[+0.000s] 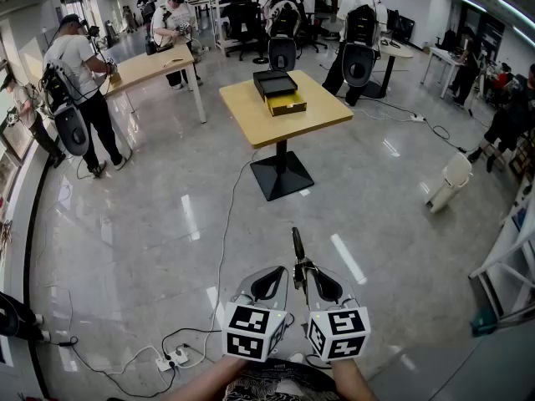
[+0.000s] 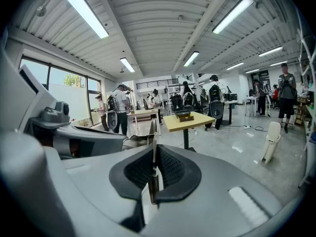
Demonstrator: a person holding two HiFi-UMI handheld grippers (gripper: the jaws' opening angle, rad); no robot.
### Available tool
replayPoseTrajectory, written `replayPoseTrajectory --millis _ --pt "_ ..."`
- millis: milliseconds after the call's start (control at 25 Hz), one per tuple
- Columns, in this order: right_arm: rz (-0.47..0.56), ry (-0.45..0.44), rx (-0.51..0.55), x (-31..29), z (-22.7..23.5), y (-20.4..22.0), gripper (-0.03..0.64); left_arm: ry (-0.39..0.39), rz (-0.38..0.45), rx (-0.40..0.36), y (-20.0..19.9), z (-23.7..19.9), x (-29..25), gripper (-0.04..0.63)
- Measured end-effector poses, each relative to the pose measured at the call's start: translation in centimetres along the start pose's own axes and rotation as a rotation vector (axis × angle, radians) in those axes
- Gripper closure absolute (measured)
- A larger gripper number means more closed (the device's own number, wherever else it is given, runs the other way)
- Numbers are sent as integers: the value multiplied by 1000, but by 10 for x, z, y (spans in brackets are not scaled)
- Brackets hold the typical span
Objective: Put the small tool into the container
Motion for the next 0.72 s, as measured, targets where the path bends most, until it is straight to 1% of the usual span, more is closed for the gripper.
replayPoseTrajectory --millis 200,360,560,720 --pt "-6 0 1 -26 -22 -7 609 0 -4 3 0 -36 2 589" --pt "-4 -4 0 -47 -24 -10 609 9 -9 10 -1 -54 -10 589" --pt "-26 9 4 -106 -46 -34 609 17 -20 9 -17 -117 -28 589" --pt "-26 20 12 -145 -56 -58 609 17 -5 -3 -34 -162 -43 589"
Point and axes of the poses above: the fingertips, and each gripper's own axes: x backward along the fingers, z to its right, y out of its underside, the point moved 8 cm from there along x, backward along the fingers, and after that the axes turned 10 degrees about -z, right-handed, at the moved point
